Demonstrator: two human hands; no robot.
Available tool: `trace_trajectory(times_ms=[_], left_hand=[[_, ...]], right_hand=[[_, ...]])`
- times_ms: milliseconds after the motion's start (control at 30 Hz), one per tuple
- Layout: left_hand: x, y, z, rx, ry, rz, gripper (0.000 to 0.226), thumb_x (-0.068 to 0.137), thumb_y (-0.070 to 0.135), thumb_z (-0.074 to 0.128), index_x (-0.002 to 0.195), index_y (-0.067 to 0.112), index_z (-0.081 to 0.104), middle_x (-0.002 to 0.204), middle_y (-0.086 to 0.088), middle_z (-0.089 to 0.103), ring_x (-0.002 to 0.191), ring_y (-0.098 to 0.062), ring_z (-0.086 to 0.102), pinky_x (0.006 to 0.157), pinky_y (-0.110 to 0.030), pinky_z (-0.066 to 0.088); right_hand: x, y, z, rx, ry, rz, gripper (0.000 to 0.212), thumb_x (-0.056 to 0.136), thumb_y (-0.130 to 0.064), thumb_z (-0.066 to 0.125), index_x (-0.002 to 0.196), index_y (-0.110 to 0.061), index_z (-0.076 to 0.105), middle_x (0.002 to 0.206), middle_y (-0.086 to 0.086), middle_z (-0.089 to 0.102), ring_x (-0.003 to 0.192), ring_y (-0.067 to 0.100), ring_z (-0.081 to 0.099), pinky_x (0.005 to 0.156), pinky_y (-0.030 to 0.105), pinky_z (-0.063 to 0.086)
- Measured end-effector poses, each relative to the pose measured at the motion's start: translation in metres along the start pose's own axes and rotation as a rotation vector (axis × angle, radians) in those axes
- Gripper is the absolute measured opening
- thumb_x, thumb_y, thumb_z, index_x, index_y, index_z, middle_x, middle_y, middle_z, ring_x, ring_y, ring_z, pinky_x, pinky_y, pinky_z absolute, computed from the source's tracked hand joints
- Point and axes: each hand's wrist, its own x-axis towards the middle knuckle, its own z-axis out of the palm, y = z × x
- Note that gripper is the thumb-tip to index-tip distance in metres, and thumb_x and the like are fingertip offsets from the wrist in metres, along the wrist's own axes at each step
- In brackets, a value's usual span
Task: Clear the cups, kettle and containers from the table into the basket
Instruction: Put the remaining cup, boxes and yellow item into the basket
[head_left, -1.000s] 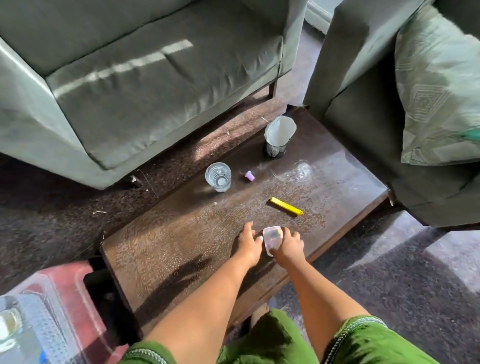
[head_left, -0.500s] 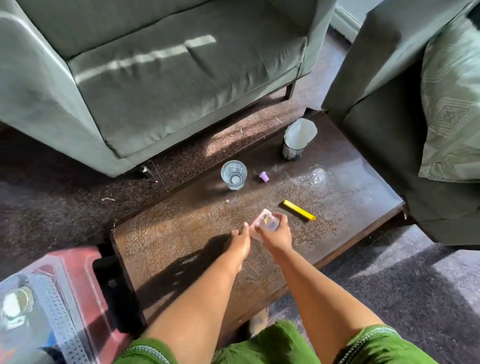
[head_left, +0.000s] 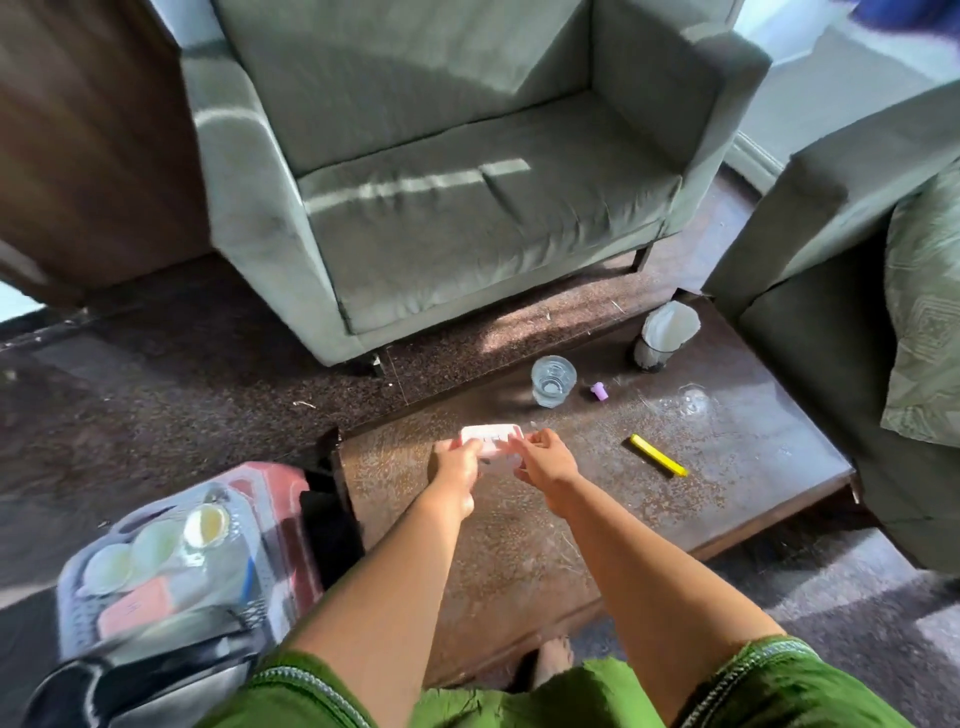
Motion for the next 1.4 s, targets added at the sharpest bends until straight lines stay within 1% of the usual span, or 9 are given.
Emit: trace_trajectory(times_ms=[100, 233, 400, 667, 833, 933, 1033, 1233, 1400], left_hand=[[-0.015, 0.008, -0.045, 0.067, 0.099, 0.083, 0.024, 0.082, 0.012, 0.066, 0.098, 0.021, 0.050, 0.106, -0.011, 0.067, 0.092, -0.026, 0.063, 0.082, -0.037, 0.053], [-0.035, 0.023, -0.118, 0.290, 0.248, 0.212, 0.022, 0.082, 0.019, 0.067, 0.103, 0.015, 0.059, 0.104, -0.007, 0.067, 0.091, -0.025, 0.061, 0.071, -0.027, 0.044], [-0.051, 0.038, -0.216, 0.463, 0.337, 0.233, 0.028, 0.087, 0.013, 0.053, 0.110, 0.013, 0.068, 0.115, -0.010, 0.069, 0.107, -0.029, 0.062, 0.083, -0.029, 0.046], [-0.045, 0.025, -0.369, 0.457, 0.392, 0.189, 0.026, 0.095, 0.024, 0.049, 0.099, 0.006, 0.068, 0.102, -0.008, 0.070, 0.089, -0.027, 0.065, 0.071, -0.034, 0.049], [-0.024, 0.001, -0.437, 0.484, 0.332, 0.092, 0.027, 0.090, 0.013, 0.048, 0.103, 0.004, 0.070, 0.105, -0.014, 0.069, 0.099, -0.032, 0.064, 0.078, -0.032, 0.049], [0.000, -0.026, -0.456, 0.543, 0.242, -0.033, 0.026, 0.087, 0.021, 0.046, 0.087, 0.010, 0.069, 0.097, -0.011, 0.067, 0.091, -0.026, 0.058, 0.084, -0.031, 0.044], [0.027, -0.048, -0.464, 0.556, 0.191, -0.093, 0.044, 0.075, 0.035, 0.046, 0.103, 0.007, 0.066, 0.115, -0.015, 0.065, 0.106, -0.030, 0.058, 0.097, -0.037, 0.045], [0.039, -0.044, -0.463, 0.612, -0.094, -0.167, 0.028, 0.087, 0.018, 0.039, 0.098, 0.012, 0.064, 0.086, -0.008, 0.061, 0.085, -0.022, 0.057, 0.077, -0.033, 0.043], [0.058, -0.049, -0.467, 0.748, -0.244, -0.216, 0.030, 0.090, 0.024, 0.040, 0.105, 0.011, 0.063, 0.096, -0.009, 0.059, 0.087, -0.021, 0.054, 0.077, -0.032, 0.040]], right_hand=[[-0.021, -0.017, 0.037, -0.210, 0.048, -0.068, 0.016, 0.080, -0.031, 0.069, 0.084, -0.019, 0.059, 0.097, 0.009, 0.072, 0.082, 0.022, 0.065, 0.078, 0.037, 0.057], [-0.066, -0.041, 0.092, -0.326, 0.073, -0.157, 0.014, 0.082, -0.023, 0.064, 0.092, -0.014, 0.066, 0.085, 0.002, 0.067, 0.077, 0.017, 0.060, 0.063, 0.024, 0.042], [-0.102, -0.055, 0.173, -0.432, 0.004, -0.200, 0.013, 0.079, -0.028, 0.065, 0.083, -0.016, 0.069, 0.082, 0.003, 0.072, 0.072, 0.017, 0.062, 0.065, 0.026, 0.047], [-0.140, -0.051, 0.309, -0.622, -0.163, -0.278, 0.015, 0.078, -0.021, 0.067, 0.063, -0.019, 0.067, 0.071, 0.000, 0.066, 0.070, 0.017, 0.060, 0.068, 0.027, 0.047], [-0.145, -0.023, 0.365, -0.768, -0.246, -0.272, 0.005, 0.082, -0.021, 0.069, 0.083, -0.017, 0.071, 0.081, 0.002, 0.065, 0.077, 0.016, 0.059, 0.067, 0.021, 0.042], [-0.137, -0.003, 0.383, -0.869, -0.259, -0.217, 0.012, 0.084, -0.017, 0.066, 0.072, -0.017, 0.066, 0.081, 0.003, 0.065, 0.075, 0.018, 0.060, 0.067, 0.024, 0.046], [-0.126, 0.016, 0.395, -0.934, -0.241, -0.149, 0.012, 0.088, -0.015, 0.059, 0.084, -0.009, 0.068, 0.090, 0.008, 0.070, 0.084, 0.023, 0.066, 0.073, 0.028, 0.052], [-0.103, 0.044, 0.407, -1.011, -0.203, -0.104, 0.018, 0.095, -0.013, 0.052, 0.093, -0.007, 0.069, 0.073, -0.003, 0.061, 0.056, 0.005, 0.051, 0.037, 0.012, 0.033], [-0.088, 0.059, 0.414, -1.043, -0.159, -0.116, 0.023, 0.092, -0.008, 0.049, 0.094, -0.008, 0.072, 0.071, -0.002, 0.062, 0.056, 0.005, 0.052, 0.040, 0.013, 0.035]])
